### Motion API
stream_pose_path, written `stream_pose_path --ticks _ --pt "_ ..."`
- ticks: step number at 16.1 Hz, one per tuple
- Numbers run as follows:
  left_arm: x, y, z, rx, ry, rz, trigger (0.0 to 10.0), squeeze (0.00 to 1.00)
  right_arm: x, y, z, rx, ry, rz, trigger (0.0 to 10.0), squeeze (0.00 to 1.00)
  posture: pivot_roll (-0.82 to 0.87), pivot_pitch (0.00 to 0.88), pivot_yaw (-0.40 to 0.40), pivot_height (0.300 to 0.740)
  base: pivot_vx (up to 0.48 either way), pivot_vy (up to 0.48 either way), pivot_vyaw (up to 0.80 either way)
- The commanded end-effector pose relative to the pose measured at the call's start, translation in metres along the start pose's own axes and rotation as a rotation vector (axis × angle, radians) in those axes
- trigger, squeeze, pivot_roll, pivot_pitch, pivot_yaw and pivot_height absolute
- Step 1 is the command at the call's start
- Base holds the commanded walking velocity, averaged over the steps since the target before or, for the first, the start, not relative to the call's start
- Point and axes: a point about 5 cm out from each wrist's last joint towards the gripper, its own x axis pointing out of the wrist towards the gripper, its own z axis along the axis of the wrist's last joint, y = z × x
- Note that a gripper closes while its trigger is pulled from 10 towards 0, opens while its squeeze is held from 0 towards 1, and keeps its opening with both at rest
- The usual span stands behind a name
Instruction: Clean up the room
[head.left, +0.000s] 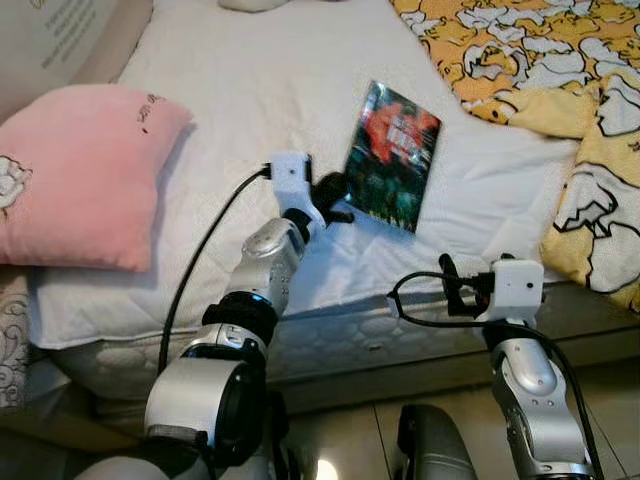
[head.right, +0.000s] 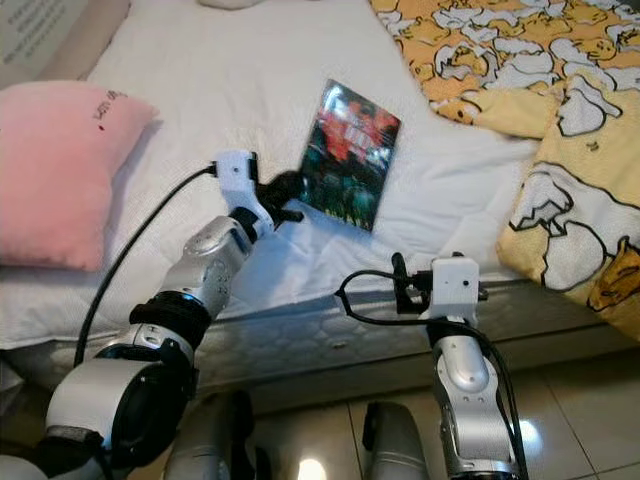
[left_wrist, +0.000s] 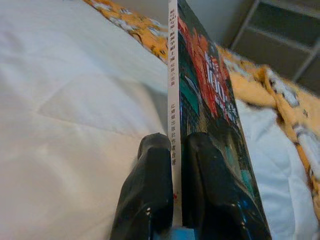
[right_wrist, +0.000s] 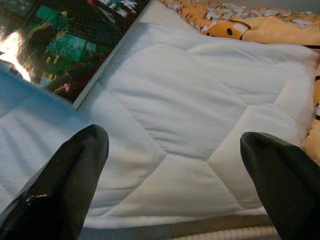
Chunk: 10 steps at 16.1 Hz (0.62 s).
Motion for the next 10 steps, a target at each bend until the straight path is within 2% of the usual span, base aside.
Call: stream_pose_path --ticks 1,4,5,6,8,10 --pt "0.000 -0.006 -0.006 0.052 0.045 -0.033 10.0 0.00 0.002 0.001 0.000 -0.008 -0.004 0.004 10.0 0.00 -0.09 0.000 0.044 0.672 0.000 0.000 0.00" --pt "0.001 -0.009 -0.020 0.122 0.138 -0.017 10.0 0.00 0.000 0.002 -0.003 -0.011 0.009 0.005 10.0 0.00 -0.09 0.000 0.046 0.672 0.000 0.000 0.00" --pt "0.000 -0.010 -0.018 0.091 0.112 -0.026 10.0 0.69 -0.001 0.002 -0.004 -0.012 0.010 0.006 10.0 0.00 -0.10 0.000 0.047 0.672 0.000 0.000 0.00" --pt "0.001 -0.010 -0.021 0.116 0.138 -0.014 10.0 1.00 -0.002 0.003 -0.006 -0.015 0.013 0.010 10.0 0.00 -0.10 0.000 0.047 0.672 0.000 0.000 0.00" --pt "0.002 -0.012 -0.023 0.125 0.159 -0.009 10.0 1.00 -0.003 0.003 -0.007 -0.018 0.019 0.013 10.0 0.00 -0.10 0.000 0.046 0.672 0.000 0.000 0.00" --pt "0.005 -0.020 -0.026 0.111 0.185 -0.040 10.0 1.00 -0.005 0.003 -0.010 -0.024 0.032 0.022 10.0 0.00 -0.10 0.000 0.046 0.672 0.000 0.000 0.00"
